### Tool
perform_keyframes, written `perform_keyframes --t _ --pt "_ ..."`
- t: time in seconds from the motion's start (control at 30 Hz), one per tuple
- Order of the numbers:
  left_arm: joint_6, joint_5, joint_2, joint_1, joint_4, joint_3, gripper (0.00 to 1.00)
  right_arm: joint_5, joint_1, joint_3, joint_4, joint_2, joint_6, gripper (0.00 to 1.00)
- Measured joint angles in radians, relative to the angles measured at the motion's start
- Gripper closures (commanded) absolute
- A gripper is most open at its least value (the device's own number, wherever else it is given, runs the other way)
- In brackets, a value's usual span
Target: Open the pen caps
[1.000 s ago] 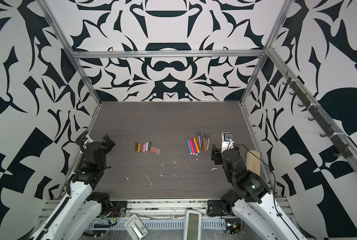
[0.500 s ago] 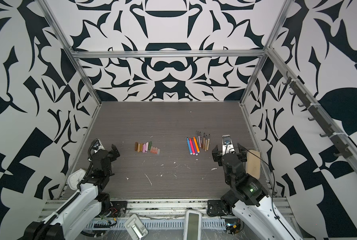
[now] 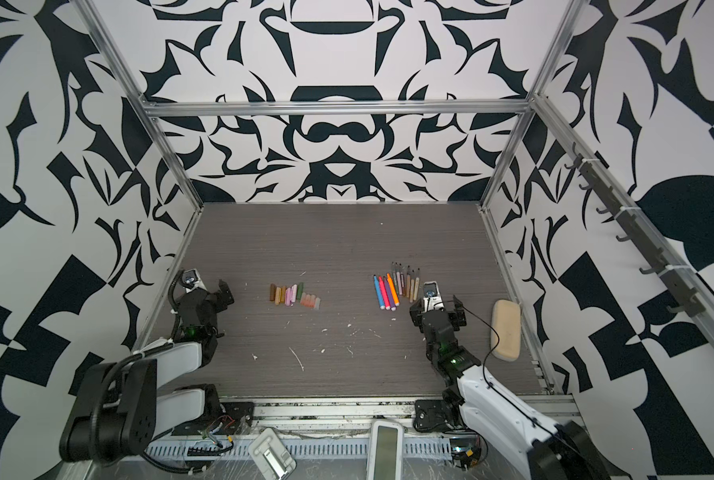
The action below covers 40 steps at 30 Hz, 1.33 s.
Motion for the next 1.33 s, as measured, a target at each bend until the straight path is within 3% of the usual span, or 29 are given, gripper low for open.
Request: perform_keyframes --t 0.13,0.27,0.33,0.5,0.77,1.0,1.13,1.33 --pt "0.036 0.045 0.067 0.008 0.000 0.081 0.01 -0.123 -0.156 0.001 0.272 0.266 0.034 0.06" --pt "0.048 0.053 0.085 0.011 -0.011 0.113 0.01 -0.198 -0.215 0.067 0.571 0.616 0.040 0.01" --pt "0.048 0.053 0.085 0.013 -0.016 0.115 0.01 -0.220 -0.215 0.116 0.557 0.694 0.040 0.00" --pt "0.047 0.053 0.084 0.021 -0.018 0.113 0.01 -0.269 -0.227 0.205 0.534 0.669 0.045 0.00" --pt "-0.036 0.031 -0.022 0.028 0.050 -0.008 0.01 -0.246 -0.232 0.183 0.564 0.657 0.064 0.00" --pt "-0.052 0.150 0.312 0.034 0.339 -0.020 0.01 -0.198 -0.232 0.212 0.517 0.658 0.082 0.00" --pt "-0.034 0.233 0.305 0.033 0.169 0.094 0.01 -0.193 -0.232 0.215 0.508 0.658 0.082 0.00" --pt "-0.019 0.284 0.286 0.033 0.160 0.158 0.01 -0.266 -0.232 0.222 0.488 0.658 0.062 0.00"
